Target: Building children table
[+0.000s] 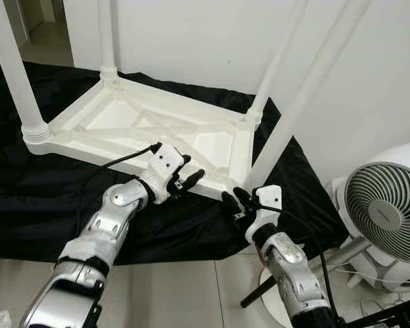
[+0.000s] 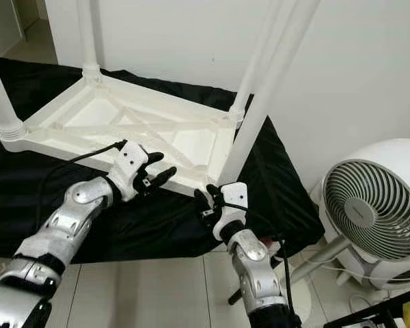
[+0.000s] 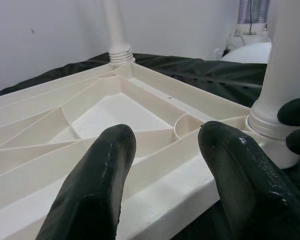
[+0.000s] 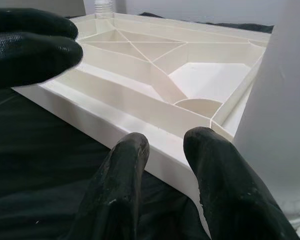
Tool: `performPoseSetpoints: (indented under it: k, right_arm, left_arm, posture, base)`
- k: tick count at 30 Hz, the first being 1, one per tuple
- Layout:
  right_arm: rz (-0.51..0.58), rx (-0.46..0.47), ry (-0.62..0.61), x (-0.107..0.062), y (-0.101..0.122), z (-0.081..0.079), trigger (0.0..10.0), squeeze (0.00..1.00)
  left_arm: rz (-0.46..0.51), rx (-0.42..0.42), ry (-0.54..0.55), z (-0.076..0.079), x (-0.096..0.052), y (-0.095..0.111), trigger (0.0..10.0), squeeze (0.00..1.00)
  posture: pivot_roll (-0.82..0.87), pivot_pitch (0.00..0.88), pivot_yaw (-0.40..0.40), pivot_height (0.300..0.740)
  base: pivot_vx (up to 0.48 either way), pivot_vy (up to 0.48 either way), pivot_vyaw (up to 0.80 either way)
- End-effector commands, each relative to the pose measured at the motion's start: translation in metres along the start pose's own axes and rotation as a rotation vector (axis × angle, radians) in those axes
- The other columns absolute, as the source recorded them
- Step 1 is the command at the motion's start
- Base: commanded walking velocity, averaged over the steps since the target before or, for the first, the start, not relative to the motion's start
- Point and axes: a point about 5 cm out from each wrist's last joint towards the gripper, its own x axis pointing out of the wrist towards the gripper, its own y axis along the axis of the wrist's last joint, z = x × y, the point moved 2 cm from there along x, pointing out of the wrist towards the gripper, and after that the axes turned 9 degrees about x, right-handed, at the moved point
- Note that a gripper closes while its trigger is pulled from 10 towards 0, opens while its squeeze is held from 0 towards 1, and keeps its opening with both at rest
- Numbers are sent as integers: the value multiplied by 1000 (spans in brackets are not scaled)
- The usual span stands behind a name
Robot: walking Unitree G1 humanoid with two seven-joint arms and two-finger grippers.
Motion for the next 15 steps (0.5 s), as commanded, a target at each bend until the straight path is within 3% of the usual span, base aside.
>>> performPoseSetpoints:
  k: [1, 15]
  right_arm:
    - [-7, -1, -34, -1, 0, 11, 10000, 0]
    - [27, -5, -237, -8, 7, 58, 10000, 0]
  left_arm:
    - [-64, -13, 177, -9, 1, -10, 10000, 0]
    - [-101, 5, 185, -12, 6, -17, 10000, 0]
  posture:
    - [63, 0, -156, 740]
    - [58, 0, -153, 740]
  base:
    - [0, 0, 0]
    - [0, 0, 0]
